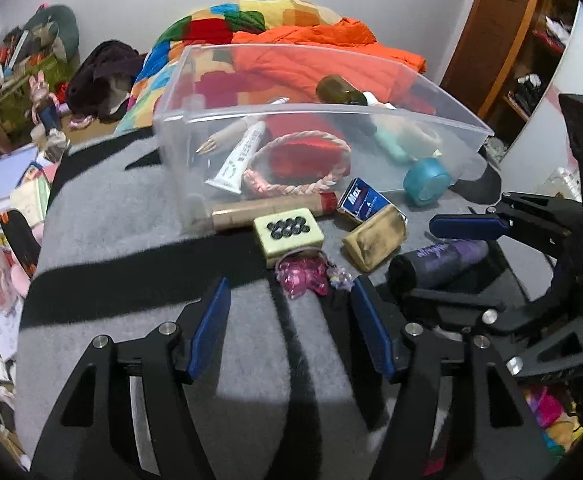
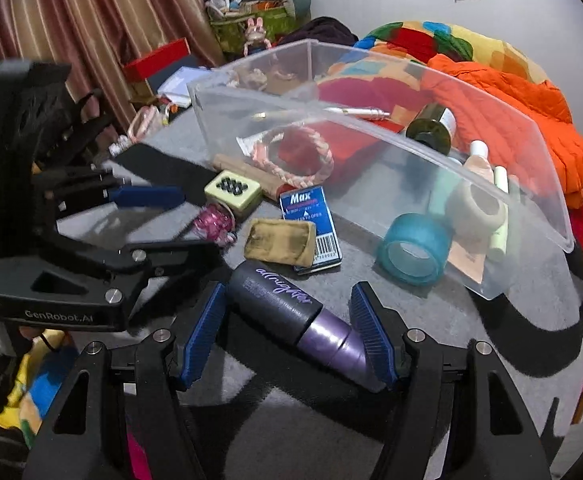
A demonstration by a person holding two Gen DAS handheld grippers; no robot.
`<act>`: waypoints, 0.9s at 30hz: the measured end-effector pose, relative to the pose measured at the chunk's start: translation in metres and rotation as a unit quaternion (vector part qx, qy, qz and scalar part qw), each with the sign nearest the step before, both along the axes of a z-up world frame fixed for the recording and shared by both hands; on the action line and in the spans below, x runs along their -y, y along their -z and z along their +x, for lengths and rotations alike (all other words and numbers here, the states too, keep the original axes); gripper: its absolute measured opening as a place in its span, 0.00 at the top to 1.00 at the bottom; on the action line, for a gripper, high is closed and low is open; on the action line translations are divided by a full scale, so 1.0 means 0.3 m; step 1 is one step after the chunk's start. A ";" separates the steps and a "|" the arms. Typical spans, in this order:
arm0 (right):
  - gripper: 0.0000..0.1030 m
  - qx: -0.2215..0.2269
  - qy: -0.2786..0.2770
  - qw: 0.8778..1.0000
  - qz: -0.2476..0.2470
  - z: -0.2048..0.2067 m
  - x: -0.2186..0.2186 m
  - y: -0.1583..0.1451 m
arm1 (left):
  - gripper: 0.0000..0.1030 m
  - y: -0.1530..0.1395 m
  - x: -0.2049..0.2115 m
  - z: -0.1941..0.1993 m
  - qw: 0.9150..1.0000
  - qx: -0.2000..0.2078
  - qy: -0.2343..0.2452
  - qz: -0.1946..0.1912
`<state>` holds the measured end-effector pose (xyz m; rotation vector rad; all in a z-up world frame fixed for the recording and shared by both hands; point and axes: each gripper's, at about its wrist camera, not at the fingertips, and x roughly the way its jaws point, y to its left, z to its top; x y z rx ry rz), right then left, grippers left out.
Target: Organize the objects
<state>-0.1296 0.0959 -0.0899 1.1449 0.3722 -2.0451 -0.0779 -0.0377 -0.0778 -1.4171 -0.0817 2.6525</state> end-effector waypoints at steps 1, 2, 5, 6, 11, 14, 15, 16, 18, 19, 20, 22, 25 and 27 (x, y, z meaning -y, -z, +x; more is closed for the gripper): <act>0.46 -0.001 -0.001 1.000 0.001 0.004 -0.001 0.002 | 0.39 0.002 -0.008 -0.006 1.000 0.000 0.004 -0.002; 0.47 -0.005 -0.001 1.000 0.001 0.010 -0.004 0.001 | 0.40 0.004 -0.018 -0.010 1.000 -0.002 0.007 -0.004; 0.65 -0.007 0.001 1.000 -0.002 0.022 -0.024 -0.010 | 0.54 0.009 -0.042 -0.013 1.000 -0.012 0.010 -0.026; 0.68 -0.004 0.004 1.000 -0.006 0.023 -0.034 -0.014 | 0.62 0.010 -0.045 -0.013 0.999 -0.015 0.009 -0.030; 0.77 0.010 0.027 0.999 -0.028 0.026 -0.092 -0.020 | 0.73 0.007 -0.017 -0.001 1.000 -0.019 0.001 -0.007; 0.77 0.011 0.046 0.998 -0.043 0.026 -0.129 -0.032 | 0.74 -0.001 -0.007 0.023 1.000 -0.019 -0.001 0.002; 0.77 0.012 0.049 0.998 -0.049 0.024 -0.140 -0.039 | 0.77 -0.006 -0.006 0.029 1.000 -0.021 -0.002 0.004; 0.77 0.013 0.055 0.997 -0.056 0.019 -0.153 -0.049 | 0.88 -0.014 -0.005 0.035 1.000 -0.024 -0.002 0.007; 0.77 0.012 0.065 0.995 -0.069 0.011 -0.170 -0.067 | 0.92 -0.039 -0.004 0.049 0.999 -0.030 0.000 0.013; 0.77 0.010 0.069 0.995 -0.077 0.005 -0.180 -0.081 | 0.93 -0.052 -0.004 0.054 0.999 -0.035 0.000 0.015; 0.77 0.008 0.074 0.994 -0.083 0.001 -0.188 -0.093 | 0.93 -0.069 -0.005 0.059 0.999 -0.043 0.001 0.015; 0.77 0.002 0.082 0.992 -0.093 -0.009 -0.198 -0.119 | 0.95 -0.088 -0.005 0.066 0.999 -0.052 -0.001 0.010; 0.77 -0.008 0.093 0.990 -0.107 -0.023 -0.212 -0.157 | 0.97 -0.118 0.004 0.070 0.998 -0.064 -0.002 0.017; 0.77 -0.016 0.100 0.988 -0.115 -0.034 -0.220 -0.185 | 0.97 -0.140 0.012 0.067 0.997 -0.074 -0.006 0.019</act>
